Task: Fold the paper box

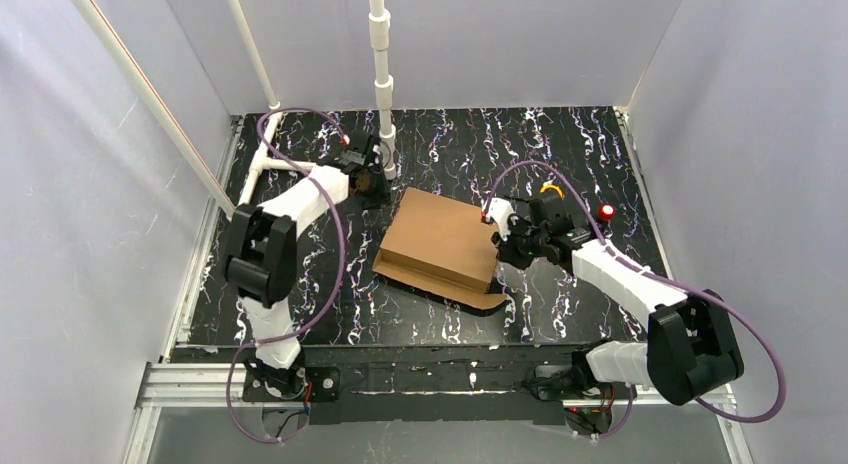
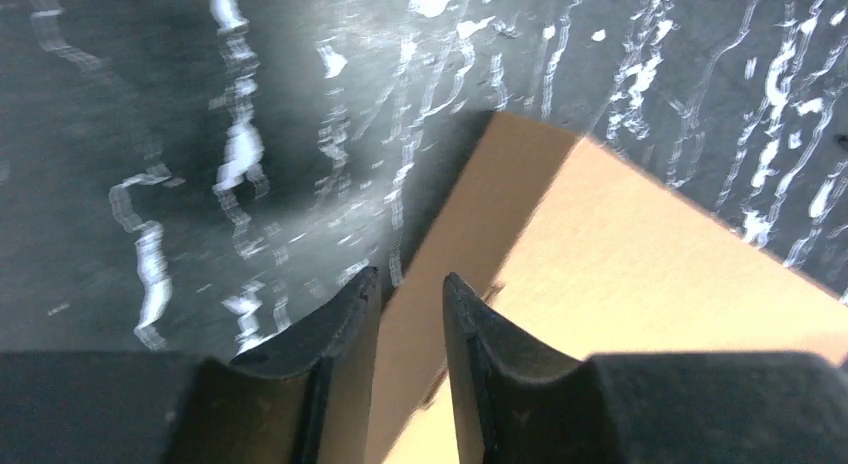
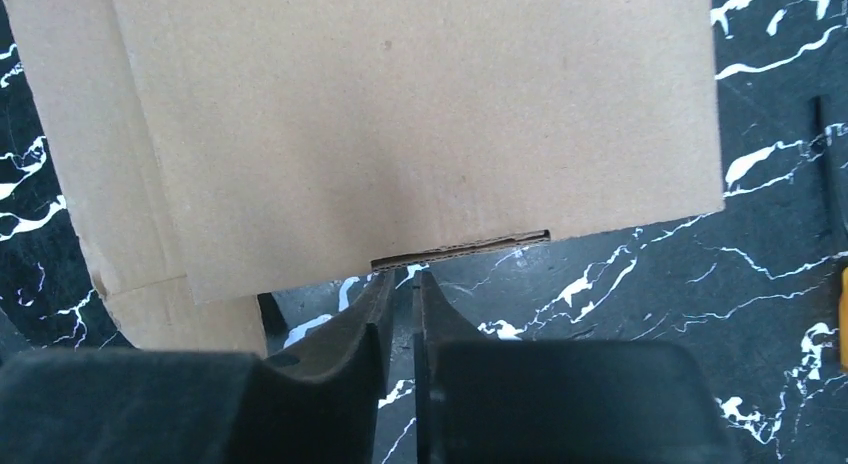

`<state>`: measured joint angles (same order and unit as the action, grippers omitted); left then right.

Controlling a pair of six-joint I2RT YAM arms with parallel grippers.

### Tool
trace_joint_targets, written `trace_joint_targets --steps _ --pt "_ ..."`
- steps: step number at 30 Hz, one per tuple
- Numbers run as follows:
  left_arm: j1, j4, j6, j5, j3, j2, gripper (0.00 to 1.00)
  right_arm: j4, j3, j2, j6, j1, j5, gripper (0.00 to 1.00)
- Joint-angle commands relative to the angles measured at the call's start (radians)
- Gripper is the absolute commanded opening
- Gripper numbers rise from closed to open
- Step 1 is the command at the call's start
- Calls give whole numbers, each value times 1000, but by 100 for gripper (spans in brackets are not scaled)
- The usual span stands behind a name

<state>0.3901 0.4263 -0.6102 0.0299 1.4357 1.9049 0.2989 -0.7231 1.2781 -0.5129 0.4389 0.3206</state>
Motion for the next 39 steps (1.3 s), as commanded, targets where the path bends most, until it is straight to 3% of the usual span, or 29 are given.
trace_joint_targets --steps 1,2,3,4,6,8,9,16,18,23,30,39 --pt "-17 -15 147 -226 -173 -312 46 63 -54 -44 -80 -83 52 24" --pt "-21 -55 176 -211 -259 -408 60 103 -77 -47 -121 -115 96 26" --pt "-40 -151 205 -83 -435 -598 90 173 -122 -47 -212 -158 197 34" --pt "-70 -221 192 187 -575 -750 98 193 -171 -32 -232 -177 233 42" --pt "-75 -220 104 399 -665 -862 97 158 -273 29 -161 -220 317 58" --pt "-73 -216 5 456 -741 -954 86 94 -334 116 -61 -248 407 77" --pt "-73 -218 -40 456 -794 -1003 81 55 -378 167 4 -249 436 82" --pt "-54 -388 -344 501 -1009 -1190 69 46 -575 447 169 -265 468 86" --pt "-20 -483 -420 477 -1028 -1180 63 33 -593 507 201 -287 493 85" --pt "160 -548 -424 338 -939 -1034 44 -92 -484 508 288 -327 546 82" --pt "234 -641 -450 263 -861 -758 44 -183 -400 523 383 -348 603 80" --pt "243 -671 -478 227 -757 -572 50 -206 -382 539 424 -350 642 73"
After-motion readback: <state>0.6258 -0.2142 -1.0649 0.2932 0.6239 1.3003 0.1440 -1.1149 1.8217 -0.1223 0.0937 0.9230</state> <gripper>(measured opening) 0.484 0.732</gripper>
